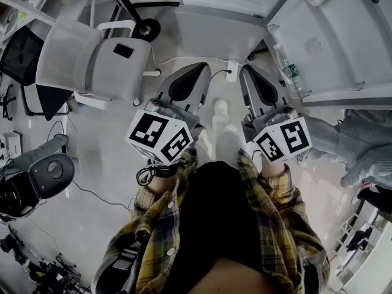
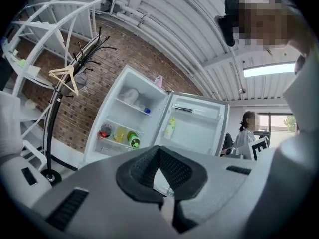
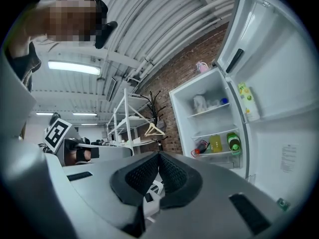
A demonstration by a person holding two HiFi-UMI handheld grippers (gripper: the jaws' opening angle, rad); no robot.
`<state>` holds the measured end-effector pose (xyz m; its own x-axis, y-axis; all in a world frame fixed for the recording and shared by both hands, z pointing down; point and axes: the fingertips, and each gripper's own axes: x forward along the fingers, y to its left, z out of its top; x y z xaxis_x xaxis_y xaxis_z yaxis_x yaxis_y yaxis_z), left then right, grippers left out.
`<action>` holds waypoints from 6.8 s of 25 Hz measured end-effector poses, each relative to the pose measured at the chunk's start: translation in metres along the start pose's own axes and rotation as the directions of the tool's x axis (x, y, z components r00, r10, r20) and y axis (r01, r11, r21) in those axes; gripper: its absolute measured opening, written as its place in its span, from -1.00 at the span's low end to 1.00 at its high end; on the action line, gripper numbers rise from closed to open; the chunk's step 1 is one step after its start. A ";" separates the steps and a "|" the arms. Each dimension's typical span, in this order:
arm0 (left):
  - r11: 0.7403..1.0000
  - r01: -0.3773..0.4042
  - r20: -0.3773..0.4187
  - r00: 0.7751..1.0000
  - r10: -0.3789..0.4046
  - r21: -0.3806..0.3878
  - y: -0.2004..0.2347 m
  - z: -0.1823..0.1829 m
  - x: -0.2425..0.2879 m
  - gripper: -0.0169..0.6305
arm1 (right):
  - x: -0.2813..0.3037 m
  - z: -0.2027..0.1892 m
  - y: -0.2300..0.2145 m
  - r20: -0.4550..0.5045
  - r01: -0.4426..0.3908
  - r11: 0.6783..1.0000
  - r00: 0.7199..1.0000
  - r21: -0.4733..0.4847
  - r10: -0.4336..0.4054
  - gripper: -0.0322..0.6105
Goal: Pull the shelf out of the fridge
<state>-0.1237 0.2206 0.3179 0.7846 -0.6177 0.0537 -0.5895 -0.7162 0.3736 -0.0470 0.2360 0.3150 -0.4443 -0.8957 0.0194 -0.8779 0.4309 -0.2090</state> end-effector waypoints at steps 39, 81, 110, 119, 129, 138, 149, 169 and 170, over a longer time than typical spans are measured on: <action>0.994 -0.103 0.052 0.994 0.101 0.041 0.083 0.055 0.236 -0.93 | 0.144 0.050 -0.211 0.018 -0.115 0.993 0.993 0.024 0.114 -0.84; 0.949 0.315 -0.141 0.940 -0.311 0.007 0.257 0.121 0.431 -0.94 | 0.377 0.079 -0.336 0.087 0.302 0.951 0.948 0.065 -0.307 -0.84; 0.989 0.110 -0.070 0.991 -0.118 -0.101 0.262 0.120 0.482 -0.93 | 0.385 0.074 -0.400 0.042 0.122 0.962 0.990 0.243 -0.137 -0.83; 0.946 0.115 -0.065 0.988 -0.141 -0.304 0.271 0.103 0.486 -0.73 | 0.388 0.055 -0.408 0.040 0.071 0.886 0.994 0.458 -0.101 -0.73; 0.886 0.110 -0.080 0.984 -0.162 -0.451 0.281 0.078 0.491 -0.53 | 0.392 0.032 -0.422 0.067 0.034 0.735 0.992 0.677 -0.108 -0.41; 0.789 0.095 -0.037 0.988 -0.148 -0.608 0.298 0.073 0.506 -0.44 | 0.407 0.026 -0.430 0.112 -0.031 0.603 0.989 0.797 -0.097 -0.37; 0.714 0.089 -0.003 0.992 -0.127 -0.694 0.310 0.081 0.537 -0.44 | 0.423 0.030 -0.454 0.128 -0.041 0.533 0.984 0.845 -0.127 -0.37; 0.646 0.027 0.029 1.000 -0.009 -0.762 0.344 0.093 0.582 -0.44 | 0.457 0.040 -0.492 0.131 -0.022 0.488 0.973 0.873 -0.191 -0.37; 0.647 0.027 0.034 0.999 -0.001 -0.762 0.345 0.095 0.581 -0.44 | 0.456 0.040 -0.493 0.127 -0.010 0.490 0.970 0.872 -0.207 -0.37</action>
<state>0.1112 -0.4160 0.3903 0.7782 -0.6277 0.0216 -0.2135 -0.2321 0.9490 0.1909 -0.3895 0.3874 -0.2269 -0.9719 -0.0624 -0.2700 0.1243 -0.9548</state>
